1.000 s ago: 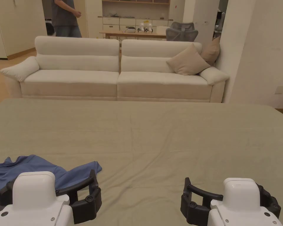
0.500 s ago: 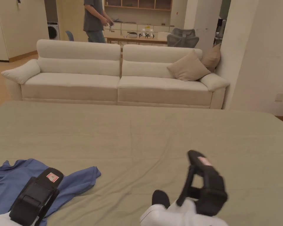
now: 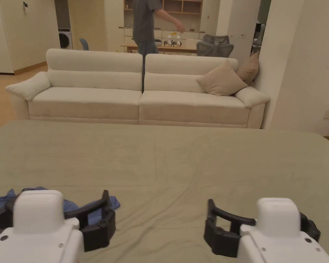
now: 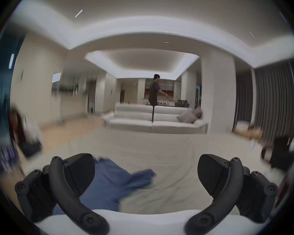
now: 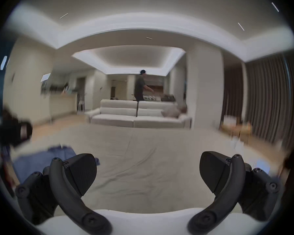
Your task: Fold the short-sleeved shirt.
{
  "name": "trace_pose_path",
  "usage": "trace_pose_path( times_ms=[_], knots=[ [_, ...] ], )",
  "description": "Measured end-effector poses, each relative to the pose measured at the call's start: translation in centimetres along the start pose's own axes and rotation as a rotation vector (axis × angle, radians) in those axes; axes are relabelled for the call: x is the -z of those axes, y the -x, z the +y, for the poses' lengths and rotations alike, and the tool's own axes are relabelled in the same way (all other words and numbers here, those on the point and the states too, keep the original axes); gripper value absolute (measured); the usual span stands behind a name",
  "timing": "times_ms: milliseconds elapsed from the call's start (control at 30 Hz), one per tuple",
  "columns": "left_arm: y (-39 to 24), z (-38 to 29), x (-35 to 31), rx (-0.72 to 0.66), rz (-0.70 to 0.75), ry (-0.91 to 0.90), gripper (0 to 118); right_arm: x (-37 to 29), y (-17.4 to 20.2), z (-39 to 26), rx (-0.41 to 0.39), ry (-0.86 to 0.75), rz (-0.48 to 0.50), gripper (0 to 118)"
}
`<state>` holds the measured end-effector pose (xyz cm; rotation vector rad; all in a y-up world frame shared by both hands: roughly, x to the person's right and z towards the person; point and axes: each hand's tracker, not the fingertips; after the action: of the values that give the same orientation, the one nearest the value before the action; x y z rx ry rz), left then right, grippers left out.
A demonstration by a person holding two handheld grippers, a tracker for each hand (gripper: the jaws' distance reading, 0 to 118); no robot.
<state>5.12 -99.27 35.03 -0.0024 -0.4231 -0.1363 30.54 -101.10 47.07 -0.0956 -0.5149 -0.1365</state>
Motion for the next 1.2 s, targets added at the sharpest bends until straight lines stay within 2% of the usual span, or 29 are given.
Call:
trace_pose_path(
  times_ms=[33,67,100,167,200,233,300,333,367,400,433,467,500,600,667,967,1067,1200],
  knots=[
    [-0.4,-0.5,-0.2,0.049,0.005,-0.003,118,0.0,-0.7,-0.9,0.030,0.007,-0.025,118],
    [-0.7,-0.9,-0.4,0.058,-0.024,-0.004,118,-0.1,-1.2,-1.7,0.020,0.023,-0.064,118],
    [-0.6,-1.0,-0.5,0.022,-0.055,0.002,118,-0.2,-1.4,-2.2,-0.012,0.035,-0.101,118],
    [-0.1,-1.3,-0.4,-0.051,-0.084,0.034,118,-0.6,-1.0,-2.7,-0.078,0.010,-0.106,117],
    [-0.1,-1.2,-0.4,-0.068,-0.077,0.051,118,-0.9,-0.8,-2.5,-0.110,-0.016,-0.100,114],
    [-0.1,-1.3,-0.4,-0.068,-0.067,0.040,118,-1.1,-0.6,-2.2,-0.141,-0.033,-0.095,105],
    [0.1,-1.3,-0.7,-0.079,-0.052,0.004,117,-1.4,0.3,-1.8,-0.202,-0.075,-0.126,34],
    [0.2,-1.2,-0.8,-0.078,-0.052,0.012,115,-1.4,0.6,-1.7,-0.220,-0.092,-0.143,4],
    [0.3,-1.1,-0.9,-0.081,-0.054,0.013,104,-1.3,0.8,-1.8,-0.220,-0.106,-0.173,3],
    [0.3,-1.1,-1.1,-0.089,-0.060,0.012,81,-1.4,0.8,-1.9,-0.208,-0.118,-0.178,3],
    [0.3,-1.1,-1.2,-0.093,-0.063,0.006,51,-1.4,0.5,-1.7,-0.190,-0.102,-0.143,2],
    [0.2,-1.2,-1.3,-0.092,-0.052,-0.006,16,-1.3,0.5,-1.7,-0.159,-0.063,-0.108,1],
    [0.0,-1.4,-1.1,-0.086,-0.016,-0.010,9,-1.1,0.5,-1.9,-0.145,-0.046,-0.097,1],
    [0.1,-1.6,-0.7,-0.100,0.000,0.007,0,-0.9,0.6,-2.7,-0.175,-0.042,-0.112,0],
    [0.5,-1.7,-0.7,-0.165,0.001,-0.003,0,-0.8,0.6,-2.8,-0.181,-0.032,-0.103,0],
    [1.8,-1.9,0.2,-0.179,-0.018,0.049,0,-0.2,1.6,-2.4,-0.196,-0.030,-0.078,0],
    [3.0,-1.6,-0.7,-0.161,0.027,0.041,0,0.2,2.9,-2.2,-0.186,-0.028,-0.031,0],
    [6.5,-1.1,-2.9,-0.169,0.141,0.032,0,1.1,6.3,-2.2,-0.184,-0.028,0.101,0]
  ],
)
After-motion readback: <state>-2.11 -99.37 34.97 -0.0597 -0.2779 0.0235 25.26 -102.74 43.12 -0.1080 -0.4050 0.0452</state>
